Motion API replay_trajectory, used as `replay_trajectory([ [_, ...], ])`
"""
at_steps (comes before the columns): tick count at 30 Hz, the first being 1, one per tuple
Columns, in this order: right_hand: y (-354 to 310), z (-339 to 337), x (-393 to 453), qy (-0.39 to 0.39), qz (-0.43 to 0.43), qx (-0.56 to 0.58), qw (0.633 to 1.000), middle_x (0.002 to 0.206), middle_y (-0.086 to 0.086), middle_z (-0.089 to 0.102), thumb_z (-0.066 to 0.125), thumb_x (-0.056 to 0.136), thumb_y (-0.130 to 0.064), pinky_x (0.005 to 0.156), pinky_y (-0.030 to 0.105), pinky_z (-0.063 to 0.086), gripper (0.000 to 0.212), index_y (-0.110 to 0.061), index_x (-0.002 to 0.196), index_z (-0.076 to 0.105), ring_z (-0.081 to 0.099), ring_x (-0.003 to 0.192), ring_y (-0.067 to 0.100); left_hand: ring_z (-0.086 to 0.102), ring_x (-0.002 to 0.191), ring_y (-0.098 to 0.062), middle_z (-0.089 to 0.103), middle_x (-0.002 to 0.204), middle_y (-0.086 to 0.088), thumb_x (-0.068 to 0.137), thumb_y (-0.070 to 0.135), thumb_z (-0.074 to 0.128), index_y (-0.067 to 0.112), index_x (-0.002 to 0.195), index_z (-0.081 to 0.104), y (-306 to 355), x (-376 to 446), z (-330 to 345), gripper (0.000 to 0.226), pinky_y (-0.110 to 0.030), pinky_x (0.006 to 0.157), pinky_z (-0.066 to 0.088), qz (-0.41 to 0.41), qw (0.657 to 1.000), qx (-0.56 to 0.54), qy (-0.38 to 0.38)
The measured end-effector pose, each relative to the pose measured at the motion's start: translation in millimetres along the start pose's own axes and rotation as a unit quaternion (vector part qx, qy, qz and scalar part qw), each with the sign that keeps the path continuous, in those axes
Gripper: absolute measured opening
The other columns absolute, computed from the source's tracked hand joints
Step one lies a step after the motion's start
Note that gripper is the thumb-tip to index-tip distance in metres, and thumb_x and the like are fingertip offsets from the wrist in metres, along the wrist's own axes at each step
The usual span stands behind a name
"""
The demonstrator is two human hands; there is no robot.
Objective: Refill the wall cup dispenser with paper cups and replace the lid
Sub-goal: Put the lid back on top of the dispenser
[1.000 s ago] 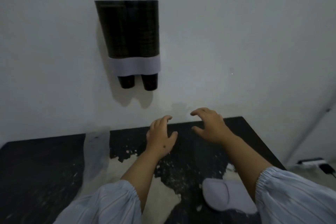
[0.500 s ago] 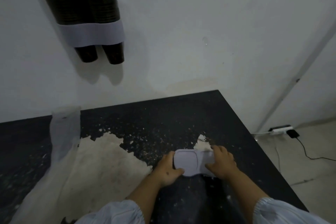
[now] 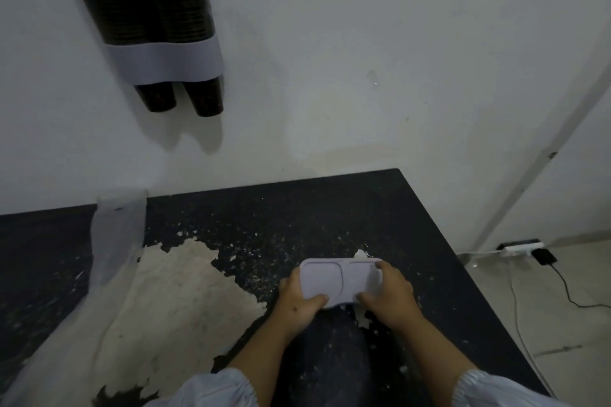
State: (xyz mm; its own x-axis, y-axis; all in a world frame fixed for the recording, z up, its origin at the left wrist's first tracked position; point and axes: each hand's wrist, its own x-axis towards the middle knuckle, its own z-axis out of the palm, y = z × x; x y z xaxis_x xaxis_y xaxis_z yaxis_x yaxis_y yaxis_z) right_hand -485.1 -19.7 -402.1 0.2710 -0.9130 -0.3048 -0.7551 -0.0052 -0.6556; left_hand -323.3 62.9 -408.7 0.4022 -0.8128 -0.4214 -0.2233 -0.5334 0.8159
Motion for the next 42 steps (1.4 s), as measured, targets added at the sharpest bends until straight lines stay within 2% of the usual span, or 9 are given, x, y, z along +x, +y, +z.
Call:
replay_trajectory([
  [3,-25.4,-4.4,4.7,0.009,-0.047,0.014,0.999,0.142,0.007,0.039,0.077,0.071,-0.027,0.109,0.043,0.035,0.078,-0.015,0.137,0.037,0.037,0.13,0.029,0.044,0.116,-0.02,0.03,0.136,-0.009,0.08,0.023,0.067,0.021,0.134,0.037,13.8,1.3,-19.3,0.062,-0.023,0.092,0.041,0.033,0.998,-0.005,0.046],
  [6,-57.5,-10.6,8.7,0.014,-0.099,0.023,0.995,0.145,0.006,0.036,0.077,0.072,-0.028,0.111,0.043,0.032,0.08,-0.016,0.139,0.035,0.032,0.133,0.028,0.04,0.119,-0.018,0.027,0.137,-0.007,0.079,0.026,0.068,0.021,0.134,0.036,30.3,1.5,-48.1,0.064,-0.026,0.101,0.032,0.062,0.993,0.002,0.1],
  [12,-144.8,-26.5,13.8,0.045,-0.217,0.058,0.973,0.142,0.007,0.04,0.077,0.073,-0.024,0.109,0.047,0.035,0.075,-0.015,0.136,0.039,0.034,0.132,0.029,0.04,0.125,-0.024,0.027,0.137,-0.007,0.076,0.023,0.073,0.019,0.141,0.03,69.1,-5.0,-124.4,0.078,-0.038,0.11,0.035,0.137,0.97,-0.015,0.198],
  [14,-175.0,-32.8,13.5,0.064,-0.257,0.068,0.962,0.138,0.008,0.045,0.077,0.073,-0.023,0.107,0.047,0.037,0.071,-0.014,0.134,0.042,0.038,0.128,0.029,0.04,0.125,-0.023,0.029,0.137,-0.005,0.076,0.022,0.073,0.016,0.142,0.03,82.9,-8.7,-149.5,0.079,-0.041,0.109,0.037,0.166,0.96,-0.021,0.224],
  [18,-244.3,-44.2,11.5,0.112,-0.33,0.06,0.935,0.129,0.011,0.051,0.078,0.072,-0.026,0.103,0.044,0.04,0.067,-0.01,0.128,0.047,0.046,0.12,0.03,0.046,0.108,-0.017,0.033,0.117,0.0,0.075,0.016,0.073,0.016,0.138,0.037,116.8,-18.2,-208.6,0.072,-0.029,0.096,0.042,0.245,0.919,-0.013,0.308],
  [20,-276.8,-49.4,8.8,0.135,-0.359,0.066,0.921,0.127,0.012,0.052,0.078,0.071,-0.027,0.102,0.045,0.04,0.065,-0.01,0.127,0.048,0.047,0.118,0.031,0.051,0.106,-0.02,0.038,0.12,-0.004,0.074,0.013,0.073,0.013,0.137,0.041,134.5,-23.2,-238.4,0.07,-0.034,0.096,0.047,0.277,0.9,-0.012,0.336],
  [23,-321.7,-57.0,5.1,0.163,-0.388,0.077,0.904,0.126,0.011,0.052,0.077,0.072,-0.027,0.1,0.044,0.041,0.064,-0.01,0.127,0.048,0.047,0.117,0.031,0.055,0.108,-0.025,0.043,0.127,-0.014,0.074,0.012,0.072,0.011,0.136,0.044,160.6,-27.4,-280.1,0.067,-0.041,0.096,0.049,0.323,0.876,-0.005,0.359],
  [30,-409.8,-82.0,2.7,0.216,-0.43,0.088,0.872,0.127,0.012,0.05,0.075,0.073,-0.026,0.101,0.043,0.04,0.063,-0.01,0.127,0.047,0.043,0.12,0.033,0.048,0.115,-0.022,0.038,0.136,-0.014,0.075,0.015,0.073,0.01,0.14,0.035,213.3,-29.2,-351.9,0.075,-0.03,0.095,0.044,0.395,0.825,0.043,0.403],
  [42,-499.5,-103.9,30.3,0.261,-0.452,0.077,0.85,0.133,0.008,0.048,0.072,0.076,-0.033,0.102,0.039,0.034,0.067,-0.013,0.133,0.042,0.035,0.124,0.031,0.042,0.127,-0.025,0.038,0.141,-0.013,0.082,0.023,0.066,0.008,0.141,0.033,262.8,1.8,-421.3,0.069,-0.037,0.104,0.039,0.421,0.812,0.059,0.4],
])
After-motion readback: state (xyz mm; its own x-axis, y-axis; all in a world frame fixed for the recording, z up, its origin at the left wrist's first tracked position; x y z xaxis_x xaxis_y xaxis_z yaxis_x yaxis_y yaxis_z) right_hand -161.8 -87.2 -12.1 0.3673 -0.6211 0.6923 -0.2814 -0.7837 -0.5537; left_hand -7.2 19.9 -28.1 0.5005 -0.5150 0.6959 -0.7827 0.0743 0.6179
